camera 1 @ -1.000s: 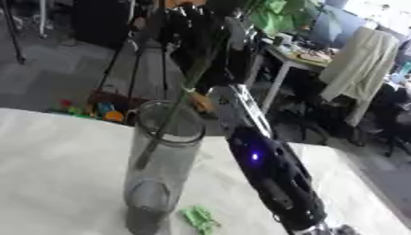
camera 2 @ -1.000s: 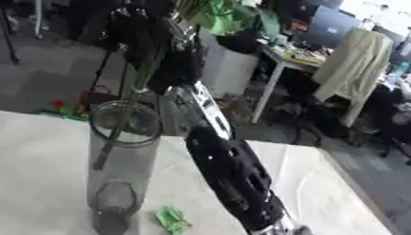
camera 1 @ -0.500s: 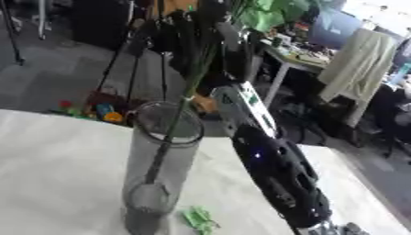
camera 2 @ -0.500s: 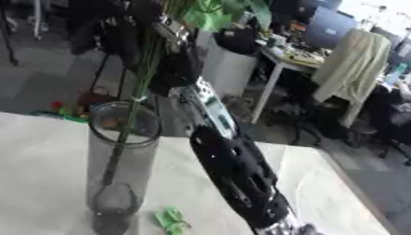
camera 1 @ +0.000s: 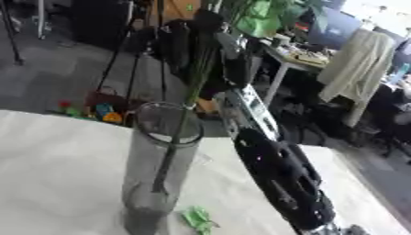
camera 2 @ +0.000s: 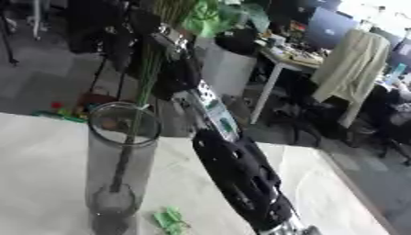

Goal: Arrange flowers into the vase.

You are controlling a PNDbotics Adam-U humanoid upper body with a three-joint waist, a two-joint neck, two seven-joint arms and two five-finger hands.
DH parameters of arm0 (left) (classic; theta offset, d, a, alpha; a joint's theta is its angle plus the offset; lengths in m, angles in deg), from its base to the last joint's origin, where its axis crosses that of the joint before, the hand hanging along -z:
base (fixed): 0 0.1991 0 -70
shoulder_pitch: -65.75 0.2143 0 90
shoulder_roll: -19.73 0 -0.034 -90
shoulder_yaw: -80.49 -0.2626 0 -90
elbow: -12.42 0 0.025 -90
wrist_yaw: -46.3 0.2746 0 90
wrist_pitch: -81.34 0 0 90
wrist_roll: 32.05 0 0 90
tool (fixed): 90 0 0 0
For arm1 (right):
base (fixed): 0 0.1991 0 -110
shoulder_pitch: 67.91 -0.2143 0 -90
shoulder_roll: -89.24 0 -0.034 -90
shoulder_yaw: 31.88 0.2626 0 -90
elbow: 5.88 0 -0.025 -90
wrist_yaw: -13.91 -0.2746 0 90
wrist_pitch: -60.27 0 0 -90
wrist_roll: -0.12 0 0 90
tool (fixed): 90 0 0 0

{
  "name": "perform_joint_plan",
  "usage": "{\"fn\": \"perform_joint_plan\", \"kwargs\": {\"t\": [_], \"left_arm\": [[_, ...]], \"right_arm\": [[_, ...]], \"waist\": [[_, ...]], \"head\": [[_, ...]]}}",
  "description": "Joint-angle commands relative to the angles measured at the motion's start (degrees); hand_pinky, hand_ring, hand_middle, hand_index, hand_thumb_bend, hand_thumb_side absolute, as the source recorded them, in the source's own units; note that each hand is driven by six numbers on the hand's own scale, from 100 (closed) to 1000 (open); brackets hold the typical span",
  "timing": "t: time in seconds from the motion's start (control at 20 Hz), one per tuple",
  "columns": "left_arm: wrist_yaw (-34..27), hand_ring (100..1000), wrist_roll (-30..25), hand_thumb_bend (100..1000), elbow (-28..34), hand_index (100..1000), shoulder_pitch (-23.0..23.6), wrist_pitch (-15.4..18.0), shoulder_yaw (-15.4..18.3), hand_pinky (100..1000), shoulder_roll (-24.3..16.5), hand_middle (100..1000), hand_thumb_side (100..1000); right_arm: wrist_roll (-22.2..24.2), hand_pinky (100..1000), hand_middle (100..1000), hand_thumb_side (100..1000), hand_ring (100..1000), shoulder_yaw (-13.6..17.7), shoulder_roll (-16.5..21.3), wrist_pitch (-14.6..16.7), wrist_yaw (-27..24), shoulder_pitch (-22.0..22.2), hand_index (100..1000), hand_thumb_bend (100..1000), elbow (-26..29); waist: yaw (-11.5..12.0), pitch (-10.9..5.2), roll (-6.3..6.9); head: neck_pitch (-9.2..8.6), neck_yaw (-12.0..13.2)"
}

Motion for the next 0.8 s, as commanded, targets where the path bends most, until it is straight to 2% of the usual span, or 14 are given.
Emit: {"fn": "perform_joint_plan", "kwargs": {"t": [0.05,0.4,0.65,0.7,0.8], "left_arm": [[-0.1,846,0.0,100,0.7,904,-0.5,-0.1,0.1,822,-0.6,842,969],[-0.2,846,0.1,100,0.7,905,-0.6,-0.1,0.1,822,-0.6,843,970],[-0.2,846,0.1,100,0.7,905,-0.6,-0.2,0.1,821,-0.6,844,970],[-0.2,846,0.1,100,0.7,905,-0.6,-0.2,0.1,821,-0.6,844,969],[-0.3,846,0.1,100,0.7,905,-0.6,-0.2,0.1,821,-0.6,844,970]], "right_arm": [[0.5,871,379,930,797,0.6,1.7,1.3,0.6,-0.3,538,100,0.2],[1.6,895,416,936,831,0.5,1.6,3.4,2.3,0.4,613,100,0.2],[2.6,939,478,950,887,0.3,1.8,4.7,4.0,0.6,715,100,0.5],[2.8,954,500,916,905,0.3,1.8,5.2,4.5,0.6,733,100,0.6],[3.3,971,523,952,924,0.2,1.8,6.2,5.6,0.8,756,100,0.7]], "waist": [[-0.2,-1.37,0.63],[-0.5,-1.32,0.67],[-0.7,-1.41,0.66],[-0.7,-1.41,0.62],[-0.7,-1.42,0.56]], "head": [[-0.69,0.1],[-0.66,0.2],[-0.66,0.4],[-0.68,0.4],[-0.75,0.4]]}}
